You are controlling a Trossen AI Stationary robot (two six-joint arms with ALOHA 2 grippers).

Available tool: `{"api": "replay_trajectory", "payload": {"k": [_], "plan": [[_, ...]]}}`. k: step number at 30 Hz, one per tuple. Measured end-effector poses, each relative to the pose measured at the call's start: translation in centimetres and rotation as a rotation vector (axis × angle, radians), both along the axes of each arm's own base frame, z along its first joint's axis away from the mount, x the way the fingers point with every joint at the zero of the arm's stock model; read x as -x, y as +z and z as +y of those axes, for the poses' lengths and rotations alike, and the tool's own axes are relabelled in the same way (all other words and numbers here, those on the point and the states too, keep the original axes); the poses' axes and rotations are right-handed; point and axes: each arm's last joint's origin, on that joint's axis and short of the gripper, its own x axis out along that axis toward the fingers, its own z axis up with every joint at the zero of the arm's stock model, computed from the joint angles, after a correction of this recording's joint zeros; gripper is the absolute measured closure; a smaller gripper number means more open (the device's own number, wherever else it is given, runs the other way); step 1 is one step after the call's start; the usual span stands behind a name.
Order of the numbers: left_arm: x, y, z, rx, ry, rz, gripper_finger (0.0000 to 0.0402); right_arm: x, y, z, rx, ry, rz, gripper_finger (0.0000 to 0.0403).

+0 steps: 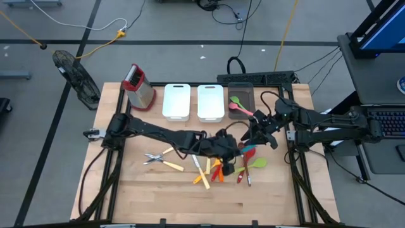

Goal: Pick & Place Kitchen Items
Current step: Put the blue spatula into the black bin

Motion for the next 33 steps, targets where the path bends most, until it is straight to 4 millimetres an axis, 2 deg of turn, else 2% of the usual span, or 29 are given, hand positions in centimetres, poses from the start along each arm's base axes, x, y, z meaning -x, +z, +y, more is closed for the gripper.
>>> {"api": "replay_trajectory", "payload": {"k": [10,17,21,26,33], "plan": [[0.8,1.6,3.0,0.097,0.162,0.011,0.0398,-0.2,1.5,-0.2,0.053,-0.038,-0.176,0.0264],[0.8,1.1,5.7,0.144,0.272,0.049,0.0398,-0.2,2.0,-0.7,0.123,-0.1,-0.25,0.0264],[0.8,0.9,7.2,0.203,0.271,0.072,0.0399,-0.2,2.0,-1.5,0.18,-0.211,-0.265,0.0264],[0.8,0.9,10.0,0.228,0.28,0.083,0.0399,-0.1,2.0,-2.6,0.239,-0.346,-0.266,0.0264],[1.2,0.8,14.4,0.271,0.312,0.083,0.0399,0.1,1.7,-3.3,0.264,-0.377,-0.244,0.0264]]}}
